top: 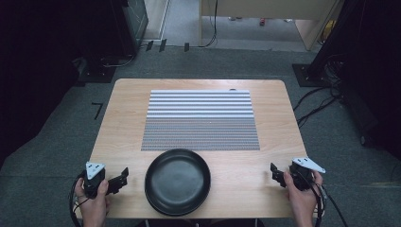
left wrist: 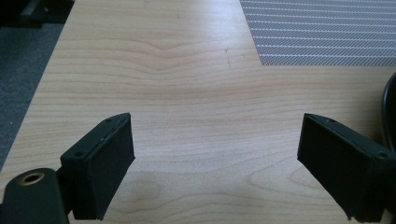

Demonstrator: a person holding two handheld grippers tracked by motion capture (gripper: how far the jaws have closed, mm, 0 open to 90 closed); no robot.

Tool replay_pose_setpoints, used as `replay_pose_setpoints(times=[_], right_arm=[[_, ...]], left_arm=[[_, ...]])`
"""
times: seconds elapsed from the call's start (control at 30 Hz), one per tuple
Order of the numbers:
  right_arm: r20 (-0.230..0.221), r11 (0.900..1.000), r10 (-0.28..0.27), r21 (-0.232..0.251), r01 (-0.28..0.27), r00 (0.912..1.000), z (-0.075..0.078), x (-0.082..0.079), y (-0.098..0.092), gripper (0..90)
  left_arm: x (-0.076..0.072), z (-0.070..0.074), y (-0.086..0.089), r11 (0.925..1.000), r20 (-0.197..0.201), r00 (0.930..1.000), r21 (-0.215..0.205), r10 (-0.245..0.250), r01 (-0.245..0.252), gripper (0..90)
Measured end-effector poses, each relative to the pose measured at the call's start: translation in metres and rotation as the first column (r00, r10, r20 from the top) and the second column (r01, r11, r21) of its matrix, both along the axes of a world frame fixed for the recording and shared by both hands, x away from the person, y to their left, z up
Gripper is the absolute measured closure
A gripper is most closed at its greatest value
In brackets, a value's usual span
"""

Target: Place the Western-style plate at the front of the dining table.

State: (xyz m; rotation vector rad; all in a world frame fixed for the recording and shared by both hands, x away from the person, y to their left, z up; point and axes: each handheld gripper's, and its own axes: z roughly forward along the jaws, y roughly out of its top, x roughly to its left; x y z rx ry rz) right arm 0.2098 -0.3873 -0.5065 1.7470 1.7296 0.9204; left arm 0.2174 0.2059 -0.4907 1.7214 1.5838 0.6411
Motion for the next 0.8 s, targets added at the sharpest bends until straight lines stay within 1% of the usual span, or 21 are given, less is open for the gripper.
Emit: replay_pose_setpoints(times=[0.03, 0.07, 0.1, 0.13, 0.17, 0.2, 0.23, 0.33, 0.37, 0.4, 0.43, 0.47, 0.5, 0.53, 0.57, 0.63, 0.67, 0.7, 0.8], right_arm=[[0.0, 1.0, 0.0, 0.0, 0.0, 1.0, 0.0, 0.0, 0.0, 13.8], [0.0, 0.998, -0.006, 0.061, 0.006, 1.0, 0.003, -0.001, 0.001, 14.4], [0.001, 0.994, -0.007, 0.109, 0.007, 1.0, 0.005, -0.001, 0.001, 14.4], [0.007, 0.987, -0.006, 0.158, 0.005, 1.0, 0.007, -0.003, 0.002, 14.5], [0.007, 0.987, -0.006, 0.158, 0.005, 1.0, 0.007, -0.003, 0.002, 14.5], [0.014, 0.988, 0.002, 0.153, -0.004, 0.9999, 0.012, -0.004, 0.009, 14.7], [0.014, 0.988, 0.002, 0.153, -0.004, 0.9999, 0.012, -0.004, 0.009, 14.7], [0.026, 0.989, 0.037, 0.14, -0.041, 0.999, 0.017, -0.005, 0.016, 14.6], [0.024, 0.988, 0.037, 0.148, -0.041, 0.999, 0.019, -0.005, 0.017, 14.6], [0.032, 0.989, 0.039, 0.144, -0.043, 0.9987, 0.021, -0.005, 0.018, 14.6], [0.039, 0.99, 0.042, 0.131, -0.046, 0.9984, 0.023, -0.006, 0.019, 14.6], [0.043, 0.993, 0.04, 0.107, -0.044, 0.9983, 0.026, -0.007, 0.02, 14.6], [0.043, 0.993, 0.04, 0.107, -0.044, 0.9983, 0.026, -0.007, 0.02, 14.6], [0.048, 0.996, 0.034, 0.081, -0.038, 0.9983, 0.028, -0.008, 0.021, 14.8], [0.049, 0.996, 0.028, 0.082, -0.032, 0.9984, 0.03, -0.009, 0.022, 14.9], [0.049, 0.996, 0.024, 0.086, -0.028, 0.9985, 0.03, -0.01, 0.022, 14.9], [0.05, 0.996, 0.027, 0.079, -0.031, 0.9984, 0.032, -0.011, 0.026, 15.0], [0.05, 0.996, 0.027, 0.079, -0.031, 0.9984, 0.032, -0.011, 0.026, 15.0], [0.044, 0.995, 0.058, 0.075, -0.061, 0.9973, 0.034, -0.009, 0.038, 15.2]], left_arm=[[0.0, 0.0, 0.0, 1.0, 0.0, 1.0, 0.0, 0.0, 0.0, 10.7], [0.0, 0.002, 0.0, 0.9992, -0.003, 1.0, -0.041, -0.001, 0.001, 10.7], [-0.001, 0.004, -0.001, 0.9976, -0.002, 1.0, -0.069, -0.002, 0.002, 10.7], [-0.001, 0.006, -0.002, 0.9976, 0.002, 1.0, -0.069, -0.003, 0.004, 10.7], [-0.001, 0.006, -0.002, 0.9976, 0.002, 1.0, -0.069, -0.003, 0.004, 10.7], [-0.001, 0.011, -0.006, 0.9971, 0.013, 0.9999, -0.076, -0.006, 0.007, 10.7], [-0.001, 0.011, -0.006, 0.9971, 0.013, 0.9999, -0.076, -0.006, 0.007, 10.7], [-0.003, 0.016, -0.01, 0.9973, 0.02, 0.9997, -0.072, -0.01, 0.012, 10.7], [-0.003, 0.017, -0.012, 0.9977, 0.021, 0.9997, -0.066, -0.012, 0.013, 10.7], [-0.004, 0.018, -0.013, 0.9982, 0.022, 0.9997, -0.058, -0.013, 0.015, 10.7], [-0.004, 0.019, -0.014, 0.9983, 0.021, 0.9997, -0.056, -0.013, 0.015, 10.7], [-0.005, 0.02, -0.015, 0.9987, 0.021, 0.9997, -0.049, -0.012, 0.013, 10.7], [-0.005, 0.02, -0.015, 0.9987, 0.021, 0.9997, -0.049, -0.012, 0.013, 10.7], [-0.006, 0.021, -0.015, 0.9985, 0.021, 0.9997, -0.053, -0.013, 0.014, 10.7], [-0.006, 0.023, -0.016, 0.9976, 0.023, 0.9996, -0.067, -0.015, 0.016, 10.7], [-0.007, 0.025, -0.016, 0.9978, 0.026, 0.9995, -0.064, -0.016, 0.018, 10.8], [-0.008, 0.028, -0.018, 0.9972, 0.028, 0.9993, -0.07, -0.026, 0.028, 10.8], [-0.008, 0.028, -0.018, 0.9972, 0.028, 0.9993, -0.07, -0.026, 0.028, 10.8], [-0.009, 0.031, -0.023, 0.9965, 0.027, 0.9989, -0.074, -0.038, 0.04, 10.8]])
